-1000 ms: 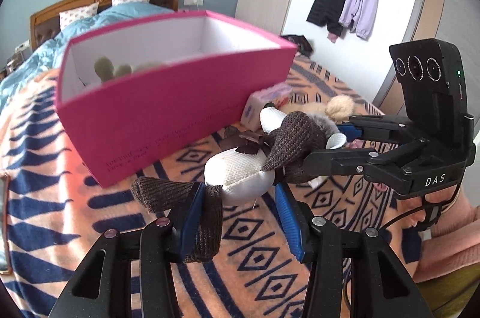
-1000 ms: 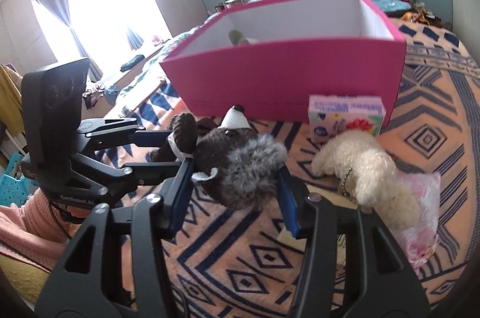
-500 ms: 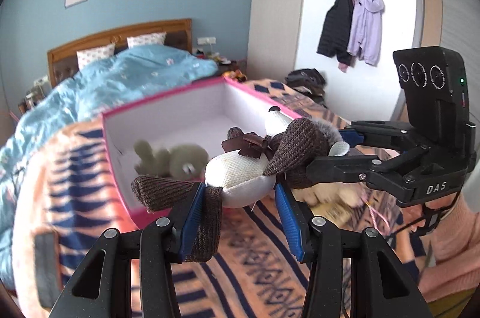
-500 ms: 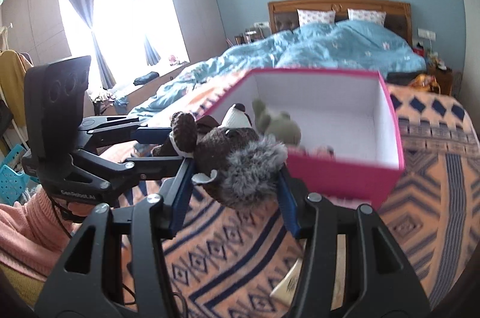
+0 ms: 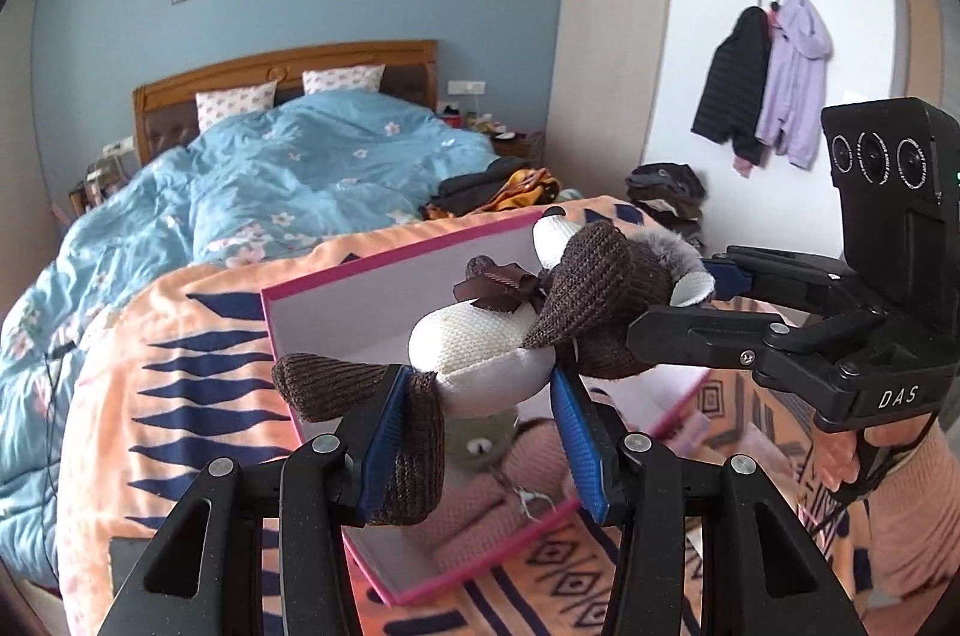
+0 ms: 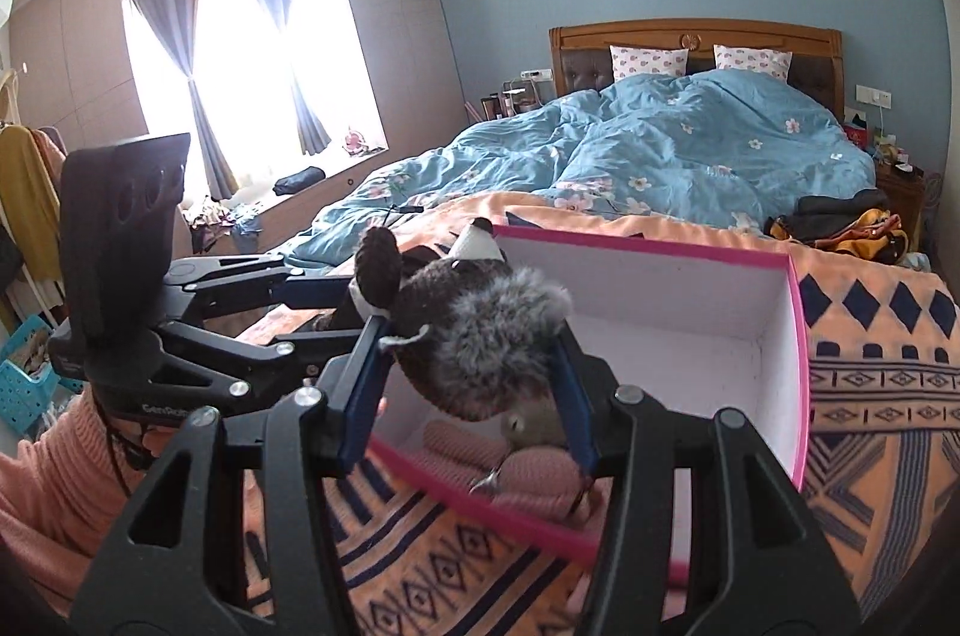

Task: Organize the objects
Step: 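Carry the dark brown plush over the box and lower it inside, then open both grippers to release the brown plush and withdraw, then move the right gripper to the cream fluffy plush and close on it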

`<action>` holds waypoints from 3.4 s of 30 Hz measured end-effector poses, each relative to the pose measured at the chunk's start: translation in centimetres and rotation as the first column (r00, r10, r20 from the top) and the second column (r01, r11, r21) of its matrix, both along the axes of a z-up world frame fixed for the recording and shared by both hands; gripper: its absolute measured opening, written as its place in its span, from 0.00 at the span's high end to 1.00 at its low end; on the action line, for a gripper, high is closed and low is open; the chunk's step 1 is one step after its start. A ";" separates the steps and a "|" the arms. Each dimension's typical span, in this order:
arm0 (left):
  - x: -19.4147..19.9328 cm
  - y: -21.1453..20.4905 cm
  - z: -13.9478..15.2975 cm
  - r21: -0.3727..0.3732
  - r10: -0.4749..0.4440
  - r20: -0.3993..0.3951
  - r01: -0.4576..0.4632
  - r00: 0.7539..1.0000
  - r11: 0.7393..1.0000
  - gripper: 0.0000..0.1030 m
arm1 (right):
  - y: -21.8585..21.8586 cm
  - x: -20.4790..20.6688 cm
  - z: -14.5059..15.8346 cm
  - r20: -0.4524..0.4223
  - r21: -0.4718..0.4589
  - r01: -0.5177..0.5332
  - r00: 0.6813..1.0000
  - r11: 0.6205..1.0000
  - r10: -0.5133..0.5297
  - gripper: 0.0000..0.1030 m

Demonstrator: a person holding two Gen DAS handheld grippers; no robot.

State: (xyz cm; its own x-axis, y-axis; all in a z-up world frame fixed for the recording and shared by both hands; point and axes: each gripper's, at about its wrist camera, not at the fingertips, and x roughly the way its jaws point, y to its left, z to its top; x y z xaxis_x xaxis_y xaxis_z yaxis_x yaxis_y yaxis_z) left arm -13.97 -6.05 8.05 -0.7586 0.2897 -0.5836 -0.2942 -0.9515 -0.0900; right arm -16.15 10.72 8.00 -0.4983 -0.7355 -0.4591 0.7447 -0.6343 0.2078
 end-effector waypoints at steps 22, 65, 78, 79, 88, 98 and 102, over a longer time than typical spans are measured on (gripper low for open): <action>-11.9 -2.5 -4.9 -0.107 0.183 0.194 -0.165 0.964 0.981 0.52 | -4.9 -12.3 -4.4 0.216 0.122 0.053 0.973 0.991 -0.079 0.47; 1.5 -0.2 -6.1 -0.035 0.083 0.047 -0.081 0.995 0.996 0.38 | 3.2 -0.9 -7.0 0.253 0.145 0.096 0.959 0.985 -0.131 0.39; 6.4 4.3 -6.2 0.017 -0.119 0.005 0.119 0.993 0.993 0.36 | 8.9 6.0 -4.8 0.152 0.028 0.155 0.976 0.988 -0.157 0.38; 6.6 4.9 -6.5 0.013 -0.141 0.013 0.140 0.990 0.990 0.36 | 9.4 6.6 -5.1 0.146 0.043 0.172 0.973 0.984 -0.177 0.38; 8.0 10.7 -9.8 -0.021 -0.279 0.084 0.282 0.957 0.959 0.36 | 13.0 9.7 -10.4 0.225 0.117 0.262 0.932 0.958 -0.283 0.38; 8.3 13.1 -11.3 -0.003 -0.317 0.145 0.321 0.937 0.947 0.36 | 13.3 8.1 -12.5 0.289 0.092 0.281 0.910 0.955 -0.296 0.38; 8.1 13.4 -11.7 0.002 -0.323 0.167 0.327 0.932 0.945 0.36 | 13.0 6.9 -13.1 0.312 0.096 0.277 0.904 0.956 -0.293 0.39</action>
State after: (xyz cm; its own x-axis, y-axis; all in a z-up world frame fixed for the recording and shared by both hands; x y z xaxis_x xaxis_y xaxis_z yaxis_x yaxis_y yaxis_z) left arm -5.92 7.37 -3.67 -0.5195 0.4880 -0.7014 -0.5707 -0.8091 -0.1402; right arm -9.28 23.74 -5.08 -0.5043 -0.5567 -0.6602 0.4292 -0.8250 0.3678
